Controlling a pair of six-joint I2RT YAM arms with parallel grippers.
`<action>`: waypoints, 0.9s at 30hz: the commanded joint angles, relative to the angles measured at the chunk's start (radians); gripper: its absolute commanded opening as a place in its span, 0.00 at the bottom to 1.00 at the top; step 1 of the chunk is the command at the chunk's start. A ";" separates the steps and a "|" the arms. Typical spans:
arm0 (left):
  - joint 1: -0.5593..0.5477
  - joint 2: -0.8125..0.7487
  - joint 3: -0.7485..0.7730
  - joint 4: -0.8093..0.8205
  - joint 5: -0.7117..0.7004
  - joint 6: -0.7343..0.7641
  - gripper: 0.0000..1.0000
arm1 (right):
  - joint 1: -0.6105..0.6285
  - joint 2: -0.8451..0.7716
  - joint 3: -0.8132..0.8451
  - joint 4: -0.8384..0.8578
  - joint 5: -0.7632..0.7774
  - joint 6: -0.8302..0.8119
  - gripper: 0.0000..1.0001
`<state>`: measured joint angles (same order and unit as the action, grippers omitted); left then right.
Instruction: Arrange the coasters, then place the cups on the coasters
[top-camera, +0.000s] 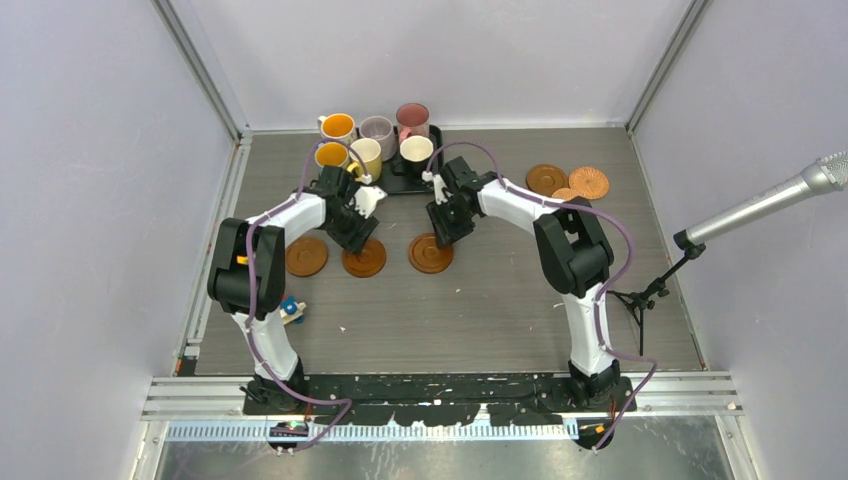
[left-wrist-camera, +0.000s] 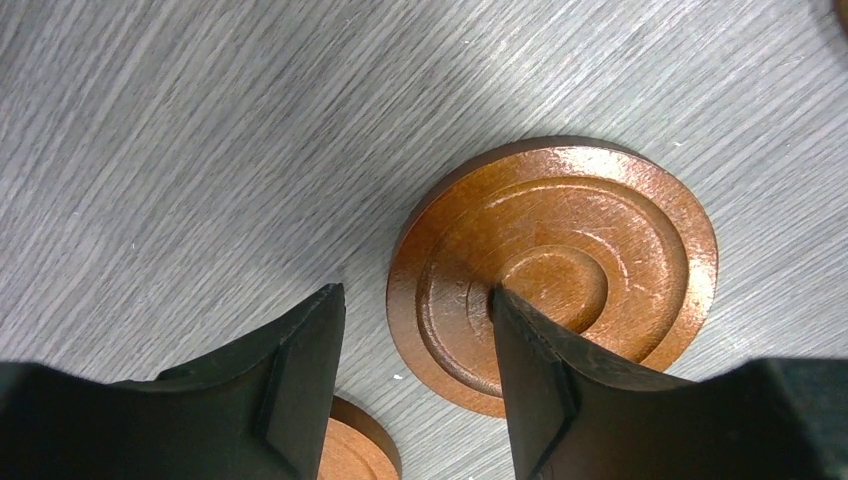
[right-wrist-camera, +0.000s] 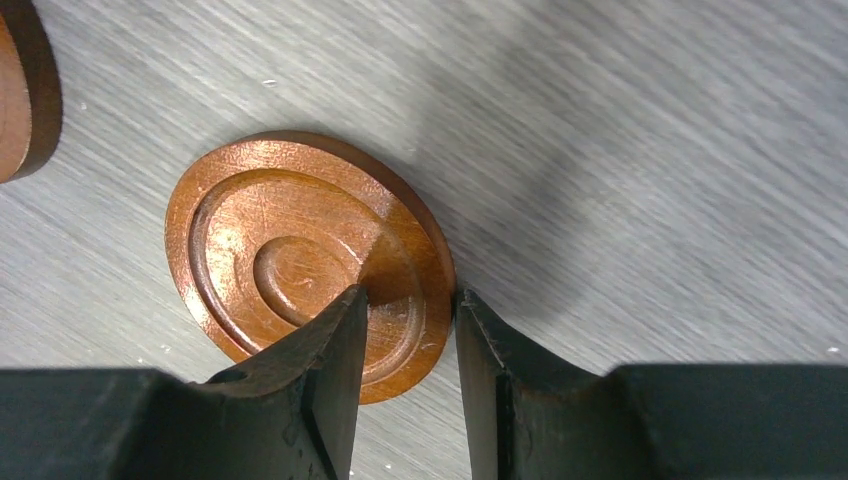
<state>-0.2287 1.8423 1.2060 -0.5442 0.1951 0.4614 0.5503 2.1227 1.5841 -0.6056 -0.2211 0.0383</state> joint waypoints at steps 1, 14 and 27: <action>0.026 0.018 -0.004 -0.017 -0.040 0.017 0.56 | 0.033 0.022 0.028 0.013 -0.018 0.049 0.42; 0.046 -0.002 -0.036 -0.014 -0.036 0.046 0.54 | 0.086 0.060 0.071 0.038 0.006 0.104 0.43; 0.048 -0.027 -0.036 -0.026 -0.021 0.056 0.57 | 0.092 0.091 0.122 0.039 0.078 0.094 0.42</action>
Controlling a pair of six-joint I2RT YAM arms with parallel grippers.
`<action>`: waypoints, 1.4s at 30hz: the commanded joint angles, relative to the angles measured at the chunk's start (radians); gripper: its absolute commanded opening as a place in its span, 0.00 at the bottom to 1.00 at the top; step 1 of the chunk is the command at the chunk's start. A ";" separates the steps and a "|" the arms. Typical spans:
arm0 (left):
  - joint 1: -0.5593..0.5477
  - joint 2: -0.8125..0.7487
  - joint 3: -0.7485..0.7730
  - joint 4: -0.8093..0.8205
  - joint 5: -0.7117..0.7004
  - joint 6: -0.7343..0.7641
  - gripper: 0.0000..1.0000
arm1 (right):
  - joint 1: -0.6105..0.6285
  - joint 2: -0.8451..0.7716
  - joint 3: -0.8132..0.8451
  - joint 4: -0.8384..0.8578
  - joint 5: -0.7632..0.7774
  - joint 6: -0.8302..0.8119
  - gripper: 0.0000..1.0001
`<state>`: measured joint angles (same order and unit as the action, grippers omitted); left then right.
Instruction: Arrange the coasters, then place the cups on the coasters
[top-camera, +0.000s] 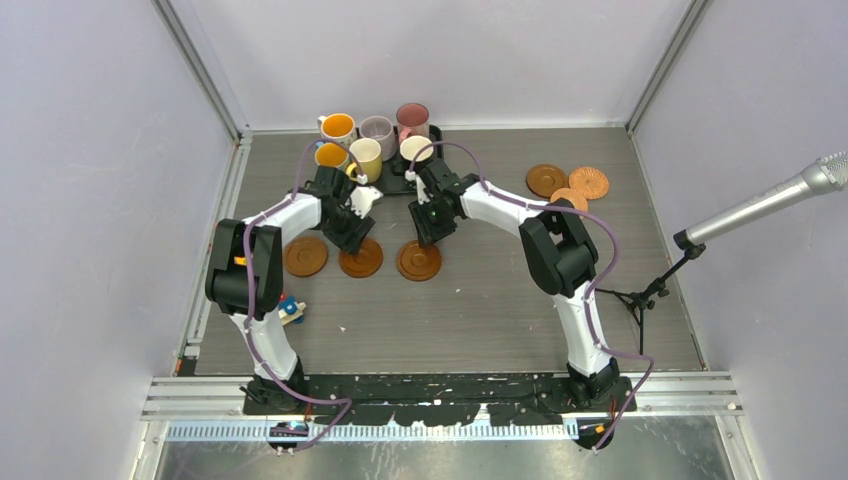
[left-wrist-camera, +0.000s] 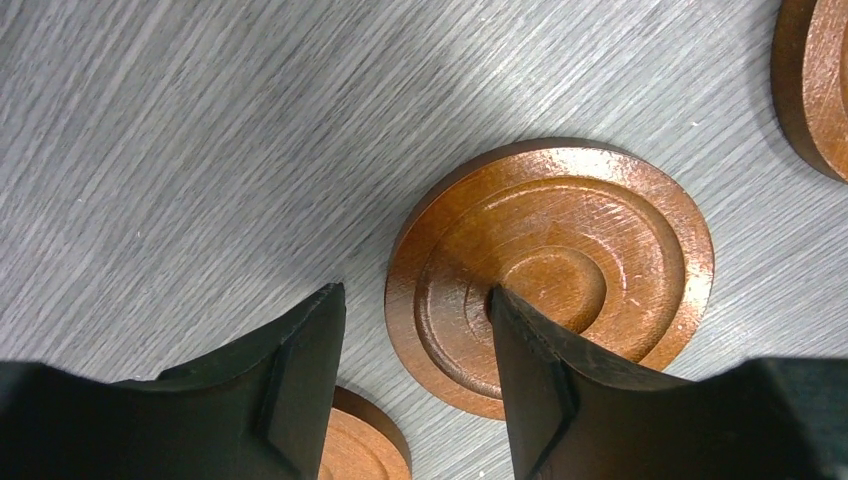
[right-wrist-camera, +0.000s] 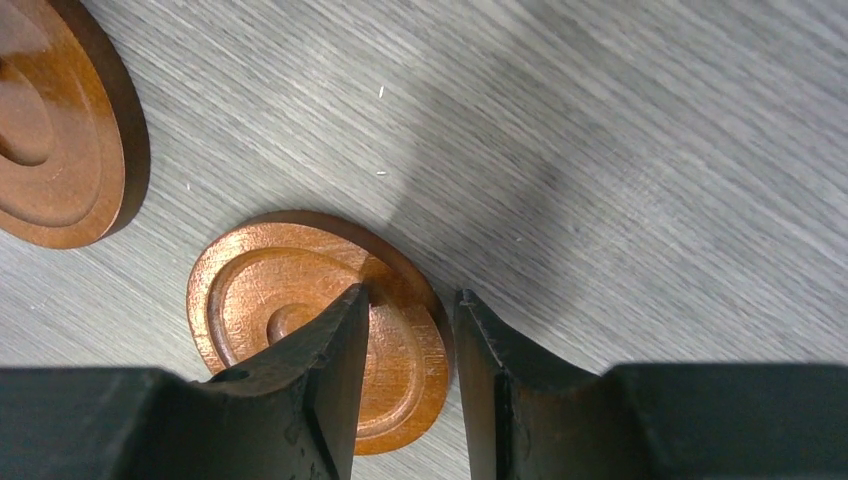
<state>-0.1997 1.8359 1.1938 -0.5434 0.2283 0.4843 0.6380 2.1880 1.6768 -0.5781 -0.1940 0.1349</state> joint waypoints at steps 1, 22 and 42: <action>0.019 -0.023 -0.024 -0.026 -0.054 0.032 0.59 | 0.004 0.026 0.031 0.012 0.055 -0.004 0.43; 0.019 -0.062 0.010 -0.029 -0.007 -0.007 0.82 | 0.046 -0.094 -0.133 0.029 0.059 -0.222 0.68; 0.019 -0.092 0.006 -0.023 0.000 -0.015 0.83 | 0.051 -0.030 -0.070 0.043 0.207 -0.183 0.52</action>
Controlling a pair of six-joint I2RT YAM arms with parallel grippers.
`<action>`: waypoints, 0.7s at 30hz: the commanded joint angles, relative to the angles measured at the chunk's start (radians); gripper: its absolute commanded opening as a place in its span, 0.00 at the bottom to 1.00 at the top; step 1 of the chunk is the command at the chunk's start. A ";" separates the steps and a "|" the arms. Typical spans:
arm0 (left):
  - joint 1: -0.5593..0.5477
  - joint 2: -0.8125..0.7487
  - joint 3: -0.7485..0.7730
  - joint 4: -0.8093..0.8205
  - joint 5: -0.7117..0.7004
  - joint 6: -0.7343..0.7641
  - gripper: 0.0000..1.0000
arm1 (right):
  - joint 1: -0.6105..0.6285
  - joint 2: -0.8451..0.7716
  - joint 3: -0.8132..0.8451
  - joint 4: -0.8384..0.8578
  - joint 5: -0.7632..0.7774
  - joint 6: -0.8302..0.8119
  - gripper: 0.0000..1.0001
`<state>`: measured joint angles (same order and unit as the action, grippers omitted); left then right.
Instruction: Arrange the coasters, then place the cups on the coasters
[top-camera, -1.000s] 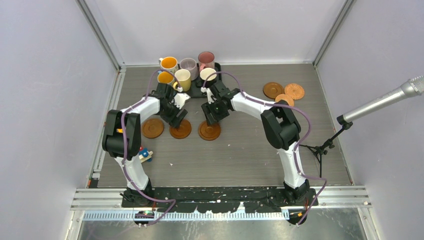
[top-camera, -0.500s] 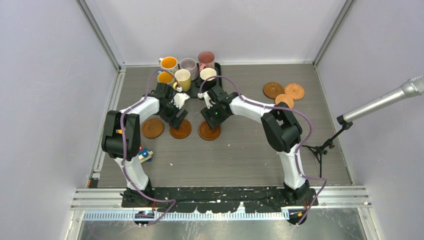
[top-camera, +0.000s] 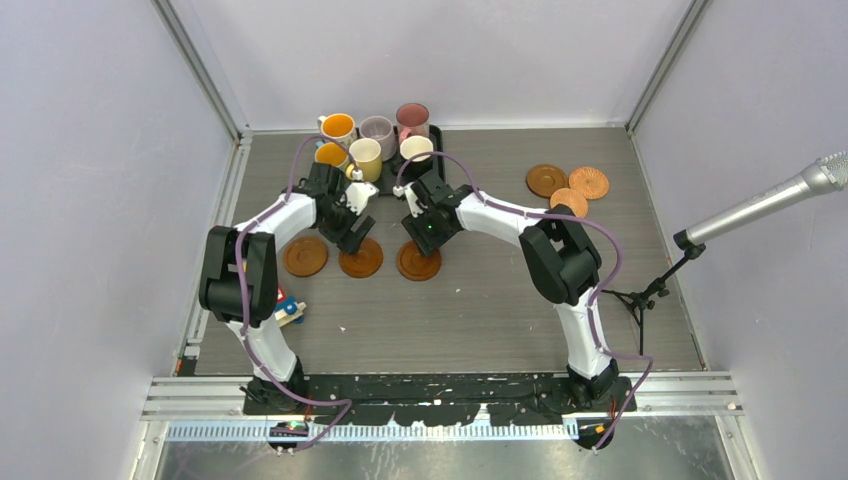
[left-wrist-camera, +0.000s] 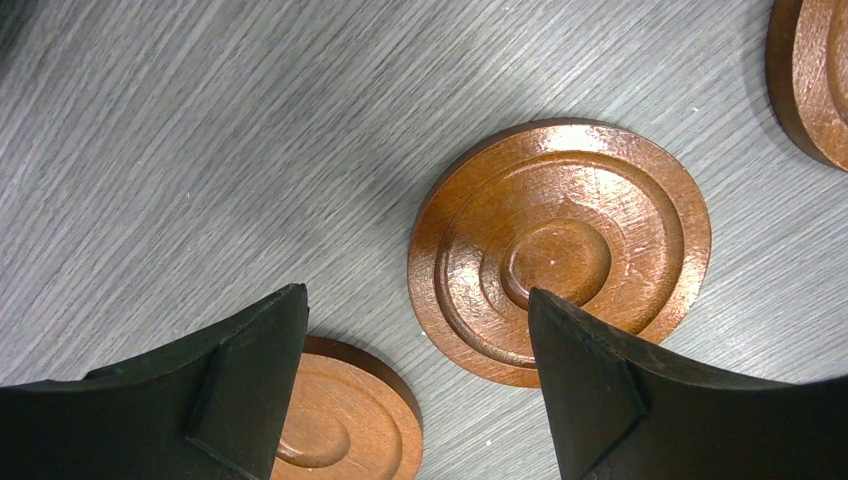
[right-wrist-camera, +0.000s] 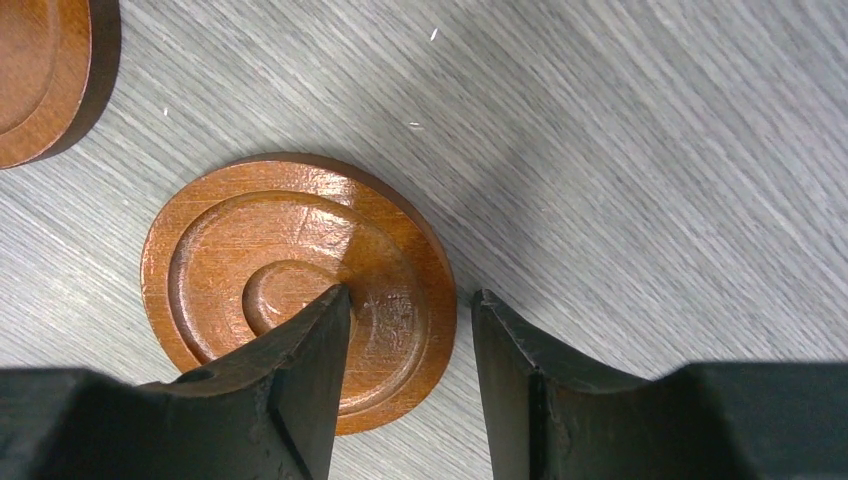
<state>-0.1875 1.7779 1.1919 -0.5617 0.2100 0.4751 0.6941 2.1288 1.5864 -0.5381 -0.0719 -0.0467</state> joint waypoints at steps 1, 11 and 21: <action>0.006 -0.034 0.009 -0.003 0.019 -0.005 0.82 | -0.005 0.031 0.023 0.003 0.106 0.001 0.52; 0.006 -0.035 0.009 -0.005 0.018 -0.001 0.82 | -0.006 0.025 0.040 0.015 0.051 0.012 0.54; 0.006 -0.058 0.032 -0.016 0.049 -0.011 0.85 | -0.096 -0.136 0.017 -0.036 -0.092 -0.006 0.67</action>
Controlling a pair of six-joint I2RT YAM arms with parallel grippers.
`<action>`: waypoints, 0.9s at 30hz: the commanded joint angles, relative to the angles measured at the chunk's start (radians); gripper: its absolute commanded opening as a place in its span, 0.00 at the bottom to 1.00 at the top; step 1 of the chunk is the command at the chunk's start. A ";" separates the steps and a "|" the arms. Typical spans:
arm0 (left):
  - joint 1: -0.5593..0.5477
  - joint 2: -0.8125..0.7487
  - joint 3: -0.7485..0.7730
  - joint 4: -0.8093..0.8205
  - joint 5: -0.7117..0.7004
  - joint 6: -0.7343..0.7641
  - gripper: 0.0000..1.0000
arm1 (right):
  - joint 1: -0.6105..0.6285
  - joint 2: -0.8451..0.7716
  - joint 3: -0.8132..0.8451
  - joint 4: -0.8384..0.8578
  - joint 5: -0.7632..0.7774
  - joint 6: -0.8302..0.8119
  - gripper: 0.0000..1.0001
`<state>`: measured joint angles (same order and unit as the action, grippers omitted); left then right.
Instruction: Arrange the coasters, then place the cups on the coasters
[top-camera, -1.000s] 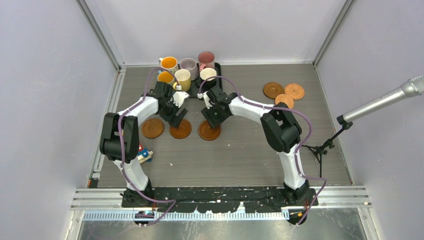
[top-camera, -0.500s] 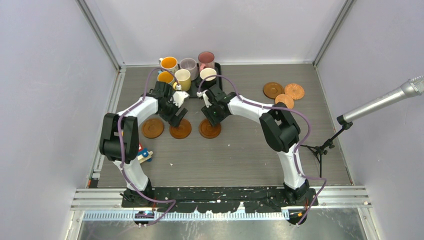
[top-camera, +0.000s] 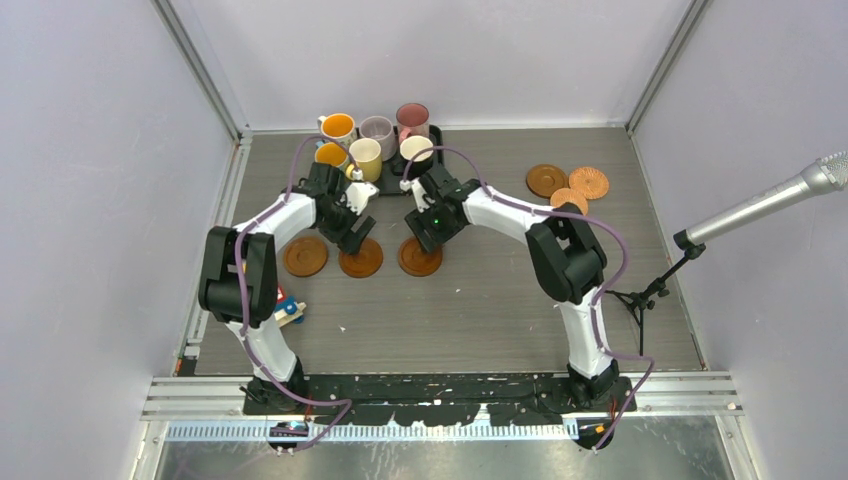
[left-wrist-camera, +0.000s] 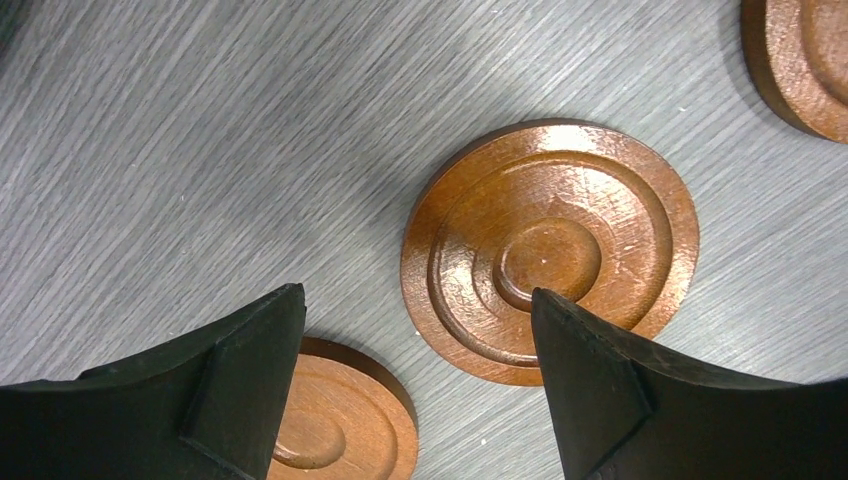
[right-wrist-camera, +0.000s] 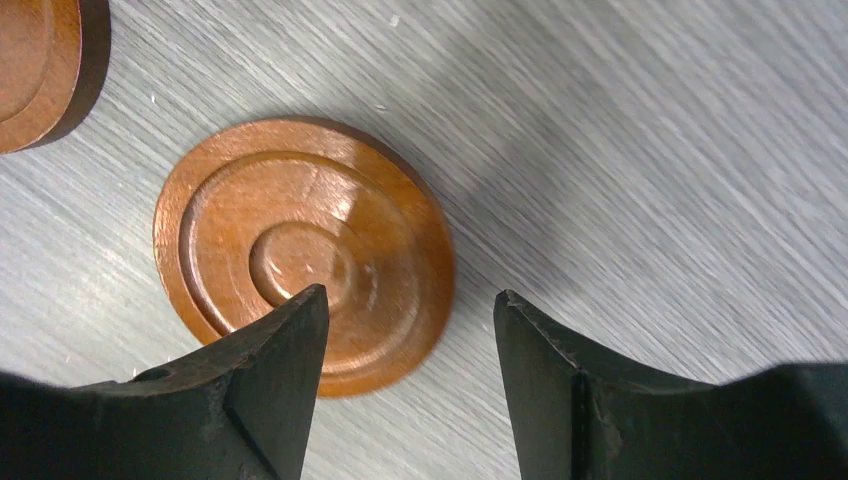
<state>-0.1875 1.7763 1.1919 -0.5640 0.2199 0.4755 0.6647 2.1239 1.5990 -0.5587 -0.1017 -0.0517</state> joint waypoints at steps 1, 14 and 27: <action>0.006 -0.059 0.036 -0.016 0.044 -0.018 0.86 | -0.097 -0.146 0.009 -0.015 -0.064 0.006 0.66; 0.006 -0.086 0.049 -0.016 0.077 -0.076 0.88 | -0.533 0.039 0.331 -0.059 0.050 0.026 0.66; 0.006 -0.076 0.071 -0.033 0.055 -0.081 0.88 | -0.583 0.192 0.448 -0.111 0.028 -0.060 0.65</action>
<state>-0.1875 1.7359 1.2194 -0.5877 0.2722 0.4015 0.0727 2.3047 1.9938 -0.6468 -0.0654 -0.0723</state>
